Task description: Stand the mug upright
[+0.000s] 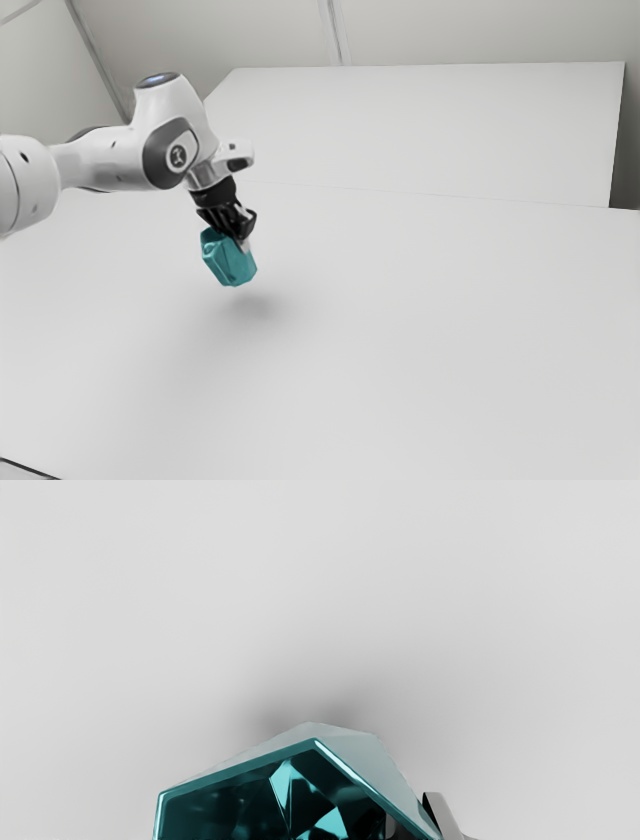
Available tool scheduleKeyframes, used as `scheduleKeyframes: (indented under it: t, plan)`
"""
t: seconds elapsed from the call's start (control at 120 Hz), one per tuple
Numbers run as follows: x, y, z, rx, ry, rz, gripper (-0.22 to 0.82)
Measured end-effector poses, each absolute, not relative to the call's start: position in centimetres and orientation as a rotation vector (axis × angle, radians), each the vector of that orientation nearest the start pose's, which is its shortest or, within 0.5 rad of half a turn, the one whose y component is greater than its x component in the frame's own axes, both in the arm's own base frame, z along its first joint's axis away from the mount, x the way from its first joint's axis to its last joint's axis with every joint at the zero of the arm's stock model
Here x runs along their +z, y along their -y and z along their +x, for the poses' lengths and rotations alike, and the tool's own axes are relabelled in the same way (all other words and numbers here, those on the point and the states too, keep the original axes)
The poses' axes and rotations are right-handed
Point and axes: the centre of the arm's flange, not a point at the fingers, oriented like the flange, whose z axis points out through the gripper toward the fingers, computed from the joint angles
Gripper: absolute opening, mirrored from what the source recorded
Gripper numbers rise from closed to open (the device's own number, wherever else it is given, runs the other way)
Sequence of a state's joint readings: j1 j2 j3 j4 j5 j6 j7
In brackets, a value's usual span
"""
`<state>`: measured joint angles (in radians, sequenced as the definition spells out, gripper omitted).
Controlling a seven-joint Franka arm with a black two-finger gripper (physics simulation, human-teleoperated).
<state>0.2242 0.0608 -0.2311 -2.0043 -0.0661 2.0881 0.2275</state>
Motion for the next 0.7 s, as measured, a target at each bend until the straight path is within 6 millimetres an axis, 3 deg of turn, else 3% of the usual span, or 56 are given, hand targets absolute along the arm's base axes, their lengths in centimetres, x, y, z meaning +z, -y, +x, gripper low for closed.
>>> scheduleKeyframes:
  t: [0.367,0.7]
  plan:
    - [40.4,4.2,54.7,0.007,-0.175,-3.090,-0.18]
    - [37.7,4.7,53.5,0.008,-0.001,-3.019,-0.18]
